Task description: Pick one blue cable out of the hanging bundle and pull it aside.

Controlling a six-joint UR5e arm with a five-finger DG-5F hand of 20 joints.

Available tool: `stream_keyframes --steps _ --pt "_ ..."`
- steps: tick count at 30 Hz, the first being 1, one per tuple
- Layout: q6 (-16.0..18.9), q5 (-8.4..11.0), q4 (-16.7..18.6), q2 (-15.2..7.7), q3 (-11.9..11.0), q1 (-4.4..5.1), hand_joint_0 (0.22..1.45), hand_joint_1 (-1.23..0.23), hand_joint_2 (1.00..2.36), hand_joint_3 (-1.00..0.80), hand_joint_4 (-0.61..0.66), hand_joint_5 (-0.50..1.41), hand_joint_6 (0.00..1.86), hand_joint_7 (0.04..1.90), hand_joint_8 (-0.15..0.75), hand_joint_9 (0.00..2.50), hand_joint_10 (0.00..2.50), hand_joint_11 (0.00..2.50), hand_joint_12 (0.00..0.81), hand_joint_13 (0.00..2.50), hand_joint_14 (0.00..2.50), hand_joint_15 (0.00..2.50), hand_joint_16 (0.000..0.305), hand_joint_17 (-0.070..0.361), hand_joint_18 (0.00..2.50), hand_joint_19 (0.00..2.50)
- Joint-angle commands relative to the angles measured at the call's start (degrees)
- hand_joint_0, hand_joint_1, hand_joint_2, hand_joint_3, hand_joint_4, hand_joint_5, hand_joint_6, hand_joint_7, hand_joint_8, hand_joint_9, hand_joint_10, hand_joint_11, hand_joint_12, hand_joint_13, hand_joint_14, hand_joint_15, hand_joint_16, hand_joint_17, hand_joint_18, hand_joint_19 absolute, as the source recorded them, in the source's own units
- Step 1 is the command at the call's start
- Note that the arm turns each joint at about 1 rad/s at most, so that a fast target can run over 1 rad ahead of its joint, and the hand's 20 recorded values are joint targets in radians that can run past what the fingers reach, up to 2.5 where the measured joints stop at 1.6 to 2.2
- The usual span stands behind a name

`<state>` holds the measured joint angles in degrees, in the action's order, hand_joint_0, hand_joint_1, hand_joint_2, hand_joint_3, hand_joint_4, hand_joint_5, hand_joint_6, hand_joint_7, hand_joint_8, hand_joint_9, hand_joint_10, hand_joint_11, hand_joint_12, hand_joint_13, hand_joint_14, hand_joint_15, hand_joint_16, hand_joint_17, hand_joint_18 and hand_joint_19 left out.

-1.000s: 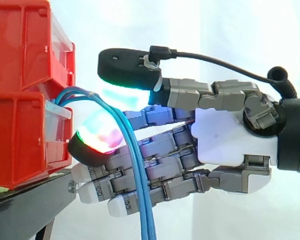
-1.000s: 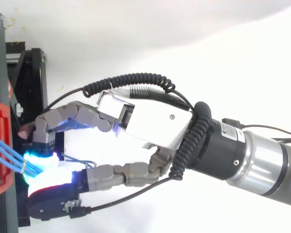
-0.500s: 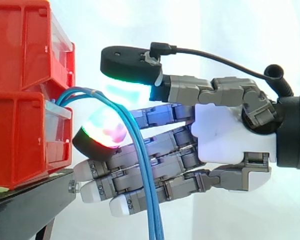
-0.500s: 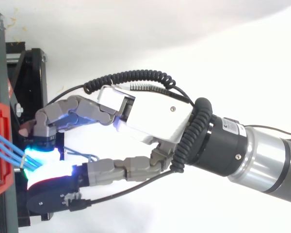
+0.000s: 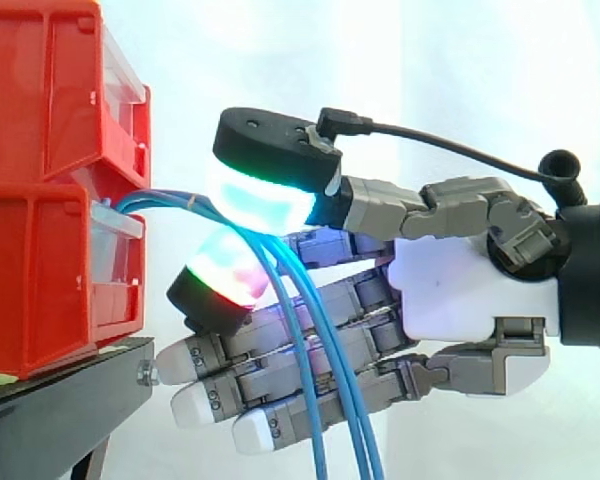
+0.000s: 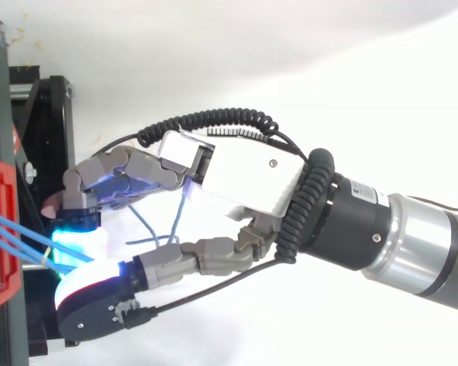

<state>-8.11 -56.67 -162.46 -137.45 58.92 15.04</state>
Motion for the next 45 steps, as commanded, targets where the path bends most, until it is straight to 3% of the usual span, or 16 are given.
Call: stream_keyframes --steps 1,8,11,17,21,27,33,35,37,38,43,45 --pt "0.03 -0.02 0.04 -0.01 0.06 -0.01 0.79 -0.87 1.0 -0.48 -0.09 -0.16 0.95 1.32 0.282 0.69 0.01 0.26 0.333 0.64 0.01 0.25 0.046 0.103 0.71 0.28" --pt "0.12 -0.02 0.13 0.08 0.06 -0.1 0.75 -0.87 1.0 -0.47 -0.07 -0.15 0.95 1.34 0.279 0.72 0.01 0.25 0.33 0.67 0.01 0.27 0.045 0.102 0.74 0.3" --pt "0.2 -0.02 0.13 -0.01 0.06 -0.19 0.65 -0.8 1.01 -0.43 -0.05 -0.13 0.94 1.17 0.274 0.76 0.01 0.26 0.331 0.69 0.01 0.29 0.045 0.102 0.75 0.34" --pt "0.2 -0.02 0.13 -0.01 0.06 -0.27 0.57 -0.7 1.01 -0.34 -0.08 -0.13 0.92 1.13 0.249 0.76 0.01 0.2 0.332 0.67 0.01 0.31 0.048 0.108 0.71 0.41" --pt "0.2 -0.02 0.04 -0.01 -0.03 -0.36 0.55 -0.54 1.02 -0.23 -0.06 -0.12 0.9 1.09 0.232 0.74 0.0 0.17 0.338 0.64 0.01 0.32 0.05 0.111 0.67 0.46" --pt "0.2 -0.46 0.13 -0.01 0.06 -0.54 0.54 -0.49 1.02 -0.14 0.0 -0.11 0.88 1.05 0.254 0.75 0.0 0.16 0.368 0.66 0.01 0.31 0.056 0.125 0.7 0.44" --pt "0.29 -1.07 0.04 0.08 -0.21 -0.8 0.56 -0.72 1.0 0.01 0.09 -0.16 0.9 1.01 0.322 0.71 0.01 0.27 0.415 0.68 0.01 0.3 0.064 0.144 0.78 0.35" --pt "0.29 -1.34 -0.05 0.08 -0.3 -0.89 0.58 -0.77 1.01 0.03 0.07 -0.17 0.92 1.05 0.311 0.7 0.01 0.33 0.401 0.66 0.01 0.31 0.061 0.137 0.76 0.35" --pt "0.29 -1.51 -0.05 -0.01 -0.38 -0.98 0.62 -0.8 1.02 -0.01 0.01 -0.18 0.91 1.17 0.28 0.72 0.01 0.4 0.364 0.65 0.01 0.31 0.054 0.121 0.74 0.34" --pt "0.29 -1.51 -0.05 0.08 -0.3 -0.98 0.62 -0.8 1.02 -0.02 0.0 -0.18 0.92 1.13 0.277 0.72 0.01 0.41 0.359 0.65 0.01 0.31 0.053 0.12 0.73 0.35" --pt "0.29 -1.51 0.13 0.08 -0.38 -0.98 0.72 -0.85 1.01 -0.41 -0.07 -0.13 0.94 1.21 0.263 0.79 0.01 0.44 0.333 0.68 0.01 0.32 0.045 0.102 0.74 0.35" --pt "0.29 -1.51 -0.05 -0.01 -0.38 -0.98 0.73 -0.86 1.0 -0.47 -0.11 -0.13 0.94 1.22 0.259 0.81 0.01 0.42 0.329 0.69 0.01 0.32 0.045 0.101 0.74 0.35"
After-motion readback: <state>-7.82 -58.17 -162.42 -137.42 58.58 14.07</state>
